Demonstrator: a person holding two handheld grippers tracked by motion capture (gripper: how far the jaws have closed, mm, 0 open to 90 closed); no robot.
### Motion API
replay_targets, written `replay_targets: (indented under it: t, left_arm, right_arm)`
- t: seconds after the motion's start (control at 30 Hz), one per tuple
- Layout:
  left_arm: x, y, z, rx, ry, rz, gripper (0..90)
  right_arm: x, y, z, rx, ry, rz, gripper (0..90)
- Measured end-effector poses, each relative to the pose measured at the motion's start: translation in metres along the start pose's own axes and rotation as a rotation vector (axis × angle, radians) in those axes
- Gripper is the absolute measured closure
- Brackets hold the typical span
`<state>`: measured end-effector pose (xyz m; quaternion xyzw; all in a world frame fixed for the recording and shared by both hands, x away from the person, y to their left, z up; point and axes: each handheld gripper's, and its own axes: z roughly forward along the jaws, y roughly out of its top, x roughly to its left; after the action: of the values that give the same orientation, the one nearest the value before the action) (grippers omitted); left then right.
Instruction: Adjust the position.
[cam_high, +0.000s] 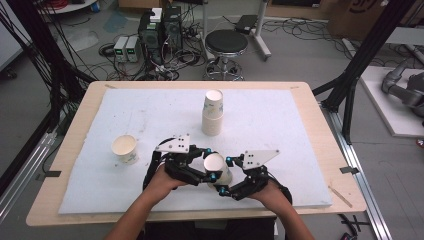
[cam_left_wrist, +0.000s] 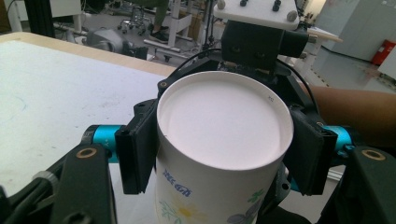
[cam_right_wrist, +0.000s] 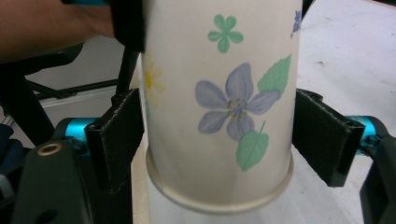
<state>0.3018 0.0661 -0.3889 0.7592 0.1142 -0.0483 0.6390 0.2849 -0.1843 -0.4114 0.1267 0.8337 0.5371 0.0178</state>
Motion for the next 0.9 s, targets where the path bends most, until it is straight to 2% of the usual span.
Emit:
replay_targets:
  t: [0.07, 0.27, 0.37, 0.5, 0.63, 0.8, 0.9]
  left_arm:
    - [0.000, 0.000, 0.001, -0.004, -0.005, -0.001, 34.2]
    - [0.000, -0.001, 0.002, 0.003, -0.002, 0.012, 34.3]
    - [-0.001, -0.001, 0.002, 0.014, 0.021, 0.026, 33.2]
    - [-0.002, 0.000, 0.000, 0.038, 0.056, 0.030, 20.8]
    - [-0.002, 0.003, -0.006, 0.059, 0.058, 0.031, 17.7]
    - [-0.001, 0.008, -0.013, 0.100, 0.072, 0.046, 17.6]
    - [-0.002, 0.013, -0.015, 0.151, 0.079, 0.067, 17.6]
  right_arm:
    - [0.000, -0.001, 0.000, 0.001, 0.011, 0.000, 25.7]
    - [-0.001, -0.002, -0.002, 0.007, 0.011, 0.002, 28.4]
    - [-0.001, -0.002, -0.002, 0.019, 0.004, -0.008, 29.9]
    - [-0.002, -0.002, -0.002, 0.035, -0.001, -0.016, 31.0]
    - [-0.002, -0.001, -0.004, 0.054, -0.032, -0.039, 31.4]
    - [-0.002, 0.004, -0.006, 0.110, -0.081, -0.083, 31.5]
    - [-0.001, 0.008, -0.006, 0.140, -0.095, -0.106, 31.5]
